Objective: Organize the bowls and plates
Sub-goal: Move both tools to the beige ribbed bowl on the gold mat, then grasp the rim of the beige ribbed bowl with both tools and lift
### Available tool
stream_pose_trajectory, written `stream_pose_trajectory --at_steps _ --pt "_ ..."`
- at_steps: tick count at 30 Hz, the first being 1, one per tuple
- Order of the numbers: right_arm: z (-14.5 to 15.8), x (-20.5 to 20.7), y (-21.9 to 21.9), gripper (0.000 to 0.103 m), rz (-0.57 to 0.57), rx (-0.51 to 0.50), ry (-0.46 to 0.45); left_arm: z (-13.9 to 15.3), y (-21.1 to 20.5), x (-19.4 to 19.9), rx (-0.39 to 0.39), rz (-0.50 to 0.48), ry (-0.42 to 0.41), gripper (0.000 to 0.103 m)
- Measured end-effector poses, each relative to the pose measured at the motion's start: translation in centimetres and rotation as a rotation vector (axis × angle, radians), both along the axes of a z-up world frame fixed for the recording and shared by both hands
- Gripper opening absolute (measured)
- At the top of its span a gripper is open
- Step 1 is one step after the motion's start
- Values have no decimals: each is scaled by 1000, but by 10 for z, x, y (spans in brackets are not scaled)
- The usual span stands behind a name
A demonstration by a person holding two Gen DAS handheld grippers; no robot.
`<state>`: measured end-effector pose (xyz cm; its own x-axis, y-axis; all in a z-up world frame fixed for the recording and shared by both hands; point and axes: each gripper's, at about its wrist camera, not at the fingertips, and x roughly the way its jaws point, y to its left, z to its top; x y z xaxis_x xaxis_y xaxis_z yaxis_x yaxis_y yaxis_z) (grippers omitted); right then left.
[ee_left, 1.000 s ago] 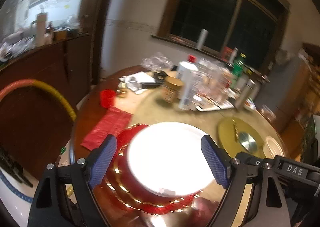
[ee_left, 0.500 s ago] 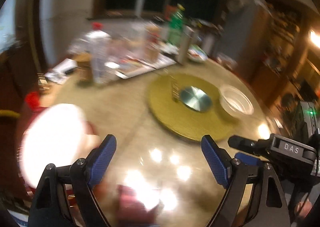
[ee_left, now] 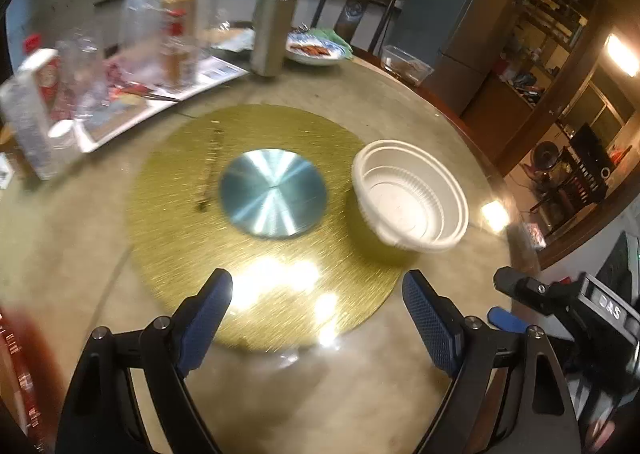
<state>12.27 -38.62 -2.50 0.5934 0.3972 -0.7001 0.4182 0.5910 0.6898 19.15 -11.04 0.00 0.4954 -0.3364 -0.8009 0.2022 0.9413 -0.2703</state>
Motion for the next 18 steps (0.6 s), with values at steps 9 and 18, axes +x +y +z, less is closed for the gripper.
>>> stream_pose_trajectory --at_steps 9,18 --pt "-7 47 -26 70 -75 -11 -3 -22 -39 53 -15 30 52 87" --pt "-25 77 -26 59 -68 -53 46 -40 -64 76 5 44 63 87"
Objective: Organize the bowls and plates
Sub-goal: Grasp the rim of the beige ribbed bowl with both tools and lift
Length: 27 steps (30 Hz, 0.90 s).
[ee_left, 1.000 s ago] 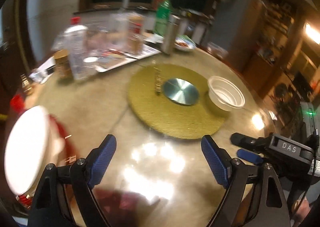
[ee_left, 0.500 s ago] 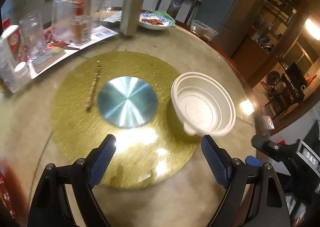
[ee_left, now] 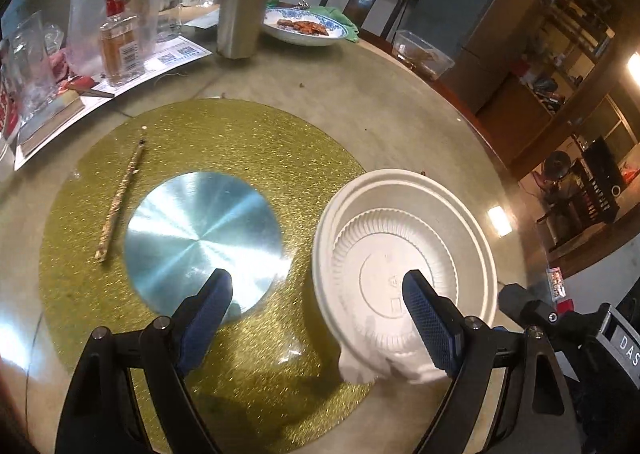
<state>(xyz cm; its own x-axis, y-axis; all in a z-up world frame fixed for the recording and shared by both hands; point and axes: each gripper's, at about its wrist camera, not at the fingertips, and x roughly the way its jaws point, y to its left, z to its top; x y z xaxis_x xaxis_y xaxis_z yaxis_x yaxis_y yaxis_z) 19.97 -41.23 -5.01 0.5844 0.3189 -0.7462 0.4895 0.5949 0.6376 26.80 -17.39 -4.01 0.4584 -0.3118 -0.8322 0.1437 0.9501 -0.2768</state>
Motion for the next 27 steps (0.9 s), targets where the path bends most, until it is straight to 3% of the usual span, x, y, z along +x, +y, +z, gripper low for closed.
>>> stream_pose_trajectory --at_steps 1,2,5,7,10,11,12,20,27 --pt "-2 1 -2 58 0 1 5 -2 -2 0 6 -3 0 87" --pt "-4 2 -2 52 -1 1 8 -4 -5 1 11 -8 1 87" --pt "-8 6 -2 22 2 -4 27 -7 -9 4 17 -10 -7 86" --pt "-12 8 0 19 12 5 38 -6 -13 3 38 -13 -39 85" --pt "-17 8 2 15 8 11 44 -10 -18 4 71 -28 -30 46" --pt "-17 7 3 14 7 9 37 -13 -20 6 91 -32 -18 24" --pt "-17 6 4 13 9 3 38 -16 -22 6 105 -38 -10 16" --pt "-16 -4 13 12 30 3 38 -14 -14 1 116 -57 -14 14" --pt "-4 -24 28 12 52 0 7 0 -1 -24 136 -51 -71 14"
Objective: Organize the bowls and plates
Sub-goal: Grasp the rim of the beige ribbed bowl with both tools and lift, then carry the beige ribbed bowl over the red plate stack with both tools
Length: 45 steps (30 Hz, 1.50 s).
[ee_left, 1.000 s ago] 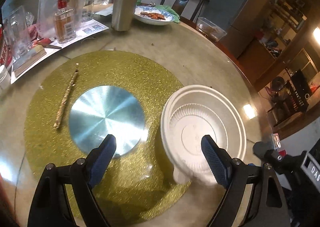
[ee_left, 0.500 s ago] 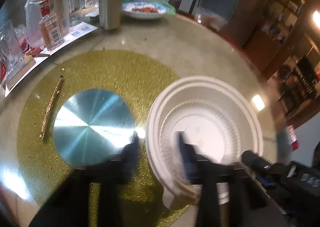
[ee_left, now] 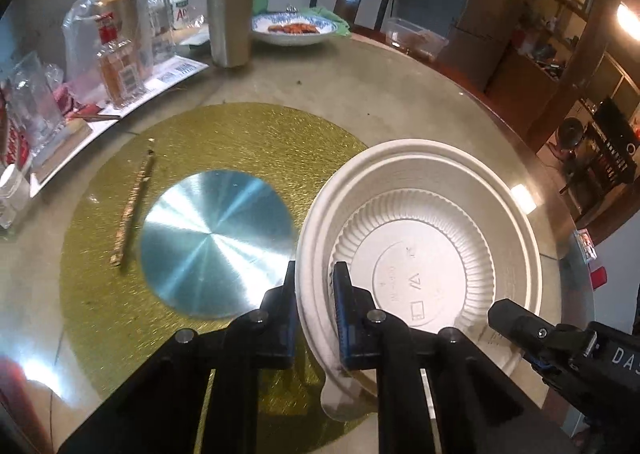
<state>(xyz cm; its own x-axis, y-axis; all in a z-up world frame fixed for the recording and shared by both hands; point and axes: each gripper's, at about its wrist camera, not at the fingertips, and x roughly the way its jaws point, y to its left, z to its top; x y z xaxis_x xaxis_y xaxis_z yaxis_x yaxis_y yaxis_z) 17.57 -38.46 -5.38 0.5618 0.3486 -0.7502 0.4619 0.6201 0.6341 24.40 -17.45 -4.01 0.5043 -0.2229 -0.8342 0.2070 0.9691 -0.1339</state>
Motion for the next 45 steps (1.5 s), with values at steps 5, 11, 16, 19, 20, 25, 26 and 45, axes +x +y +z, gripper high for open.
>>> stream_pose_trajectory --at_steps 5,11,16,19,20,25,26,45 --pt "15 -20 18 12 24 -14 -30 12 16 -21 -5 6 -31 14" --pt "35 -51 53 12 70 -73 -57 23 43 -52 -5 24 -74 14" --pt "41 -70 73 12 104 -72 -78 32 62 -76 10 46 -109 14" --pt "43 -79 83 12 117 -67 -87 35 72 -89 9 56 -122 15" --pt "45 -82 86 12 123 -68 -91 36 75 -92 9 58 -125 15" --pt "55 -95 107 12 147 -88 -117 42 91 -110 6 78 -148 15" --pt "57 -97 111 12 153 -91 -120 43 95 -113 6 82 -153 15" --pt "75 -120 175 12 264 -114 -172 58 166 -158 -44 170 -208 15"
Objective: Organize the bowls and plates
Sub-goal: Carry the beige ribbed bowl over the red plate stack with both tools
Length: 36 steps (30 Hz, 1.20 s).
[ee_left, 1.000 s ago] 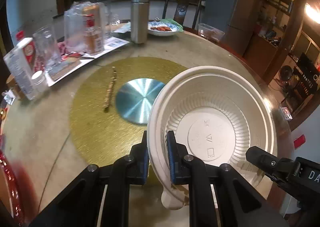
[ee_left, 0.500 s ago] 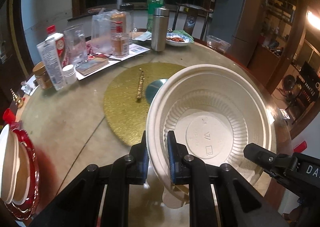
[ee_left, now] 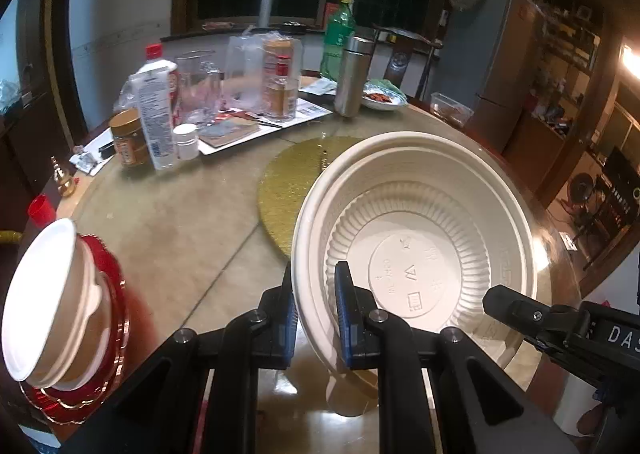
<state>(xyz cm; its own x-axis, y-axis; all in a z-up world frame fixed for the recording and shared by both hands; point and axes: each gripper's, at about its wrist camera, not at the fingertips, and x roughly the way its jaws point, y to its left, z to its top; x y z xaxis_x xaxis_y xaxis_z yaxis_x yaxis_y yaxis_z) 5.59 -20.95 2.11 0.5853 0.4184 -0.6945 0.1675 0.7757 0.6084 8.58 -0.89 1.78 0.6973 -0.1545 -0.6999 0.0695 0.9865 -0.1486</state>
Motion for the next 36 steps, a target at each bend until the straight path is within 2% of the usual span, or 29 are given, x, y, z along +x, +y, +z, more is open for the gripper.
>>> stream_pose_trajectory --at_steps 12,23,36 --pt "22 -3 57 12 103 -21 -52 15 52 -22 -36 72 -41 16" --pt "37 4 121 12 226 -39 -96 31 112 -40 -48 182 -90 16" --pt "49 10 196 12 358 -84 -117 34 179 -56 -74 305 -109 16"
